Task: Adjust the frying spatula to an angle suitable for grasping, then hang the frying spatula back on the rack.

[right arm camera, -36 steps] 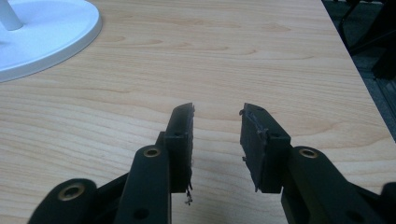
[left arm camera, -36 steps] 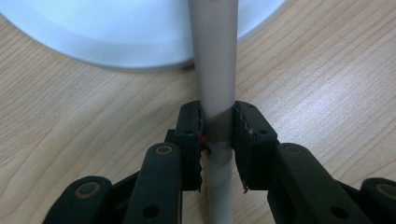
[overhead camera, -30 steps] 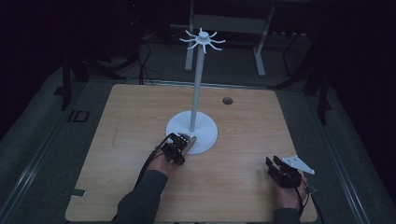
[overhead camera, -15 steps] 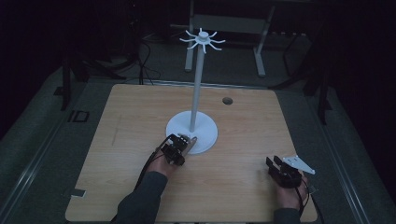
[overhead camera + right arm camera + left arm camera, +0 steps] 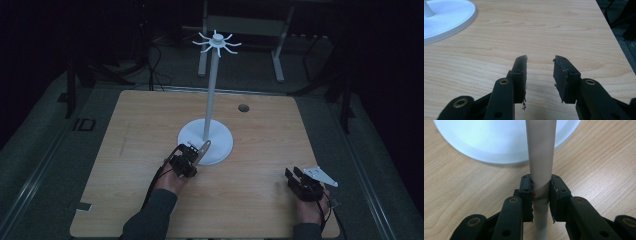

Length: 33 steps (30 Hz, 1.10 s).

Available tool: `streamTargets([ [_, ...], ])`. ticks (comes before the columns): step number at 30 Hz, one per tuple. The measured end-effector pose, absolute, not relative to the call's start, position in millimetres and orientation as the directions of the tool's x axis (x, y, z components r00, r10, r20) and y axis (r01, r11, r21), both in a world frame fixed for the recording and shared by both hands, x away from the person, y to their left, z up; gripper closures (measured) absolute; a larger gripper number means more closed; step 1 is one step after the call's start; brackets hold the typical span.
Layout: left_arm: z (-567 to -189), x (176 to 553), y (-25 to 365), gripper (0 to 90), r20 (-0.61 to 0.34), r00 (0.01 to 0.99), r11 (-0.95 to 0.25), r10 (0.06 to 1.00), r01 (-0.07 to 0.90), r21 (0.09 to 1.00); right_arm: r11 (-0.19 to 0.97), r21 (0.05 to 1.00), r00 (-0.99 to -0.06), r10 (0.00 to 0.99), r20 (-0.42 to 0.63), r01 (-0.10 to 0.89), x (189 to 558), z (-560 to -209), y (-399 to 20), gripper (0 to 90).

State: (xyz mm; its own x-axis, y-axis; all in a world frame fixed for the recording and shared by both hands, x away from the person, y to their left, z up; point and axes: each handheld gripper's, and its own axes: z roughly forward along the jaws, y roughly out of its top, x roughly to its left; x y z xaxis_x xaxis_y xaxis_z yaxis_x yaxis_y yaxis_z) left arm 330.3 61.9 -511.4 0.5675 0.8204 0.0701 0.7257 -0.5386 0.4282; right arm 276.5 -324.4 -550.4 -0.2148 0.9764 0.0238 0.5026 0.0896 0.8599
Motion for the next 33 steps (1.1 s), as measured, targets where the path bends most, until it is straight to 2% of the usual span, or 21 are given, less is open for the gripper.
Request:
streamTargets([
  [6,-504.7,324.3,63.0,74.7,0.078,0.552,-0.517,0.83,0.71,0.478,0.087,0.861,-0.208,0.978,0.022,0.501,276.4,-550.4,-325.1,62.7],
  [18,-478.0,302.1,60.4,74.7,0.118,0.497,-0.437,0.86,0.595,0.675,0.089,0.861,-0.209,0.978,0.021,0.5,276.2,-550.5,-323.9,62.3],
  [33,-454.2,293.3,51.7,74.8,0.113,0.436,-0.343,0.893,0.496,0.798,0.091,0.863,-0.211,0.977,0.018,0.497,276.6,-550.5,-323.5,62.1],
])
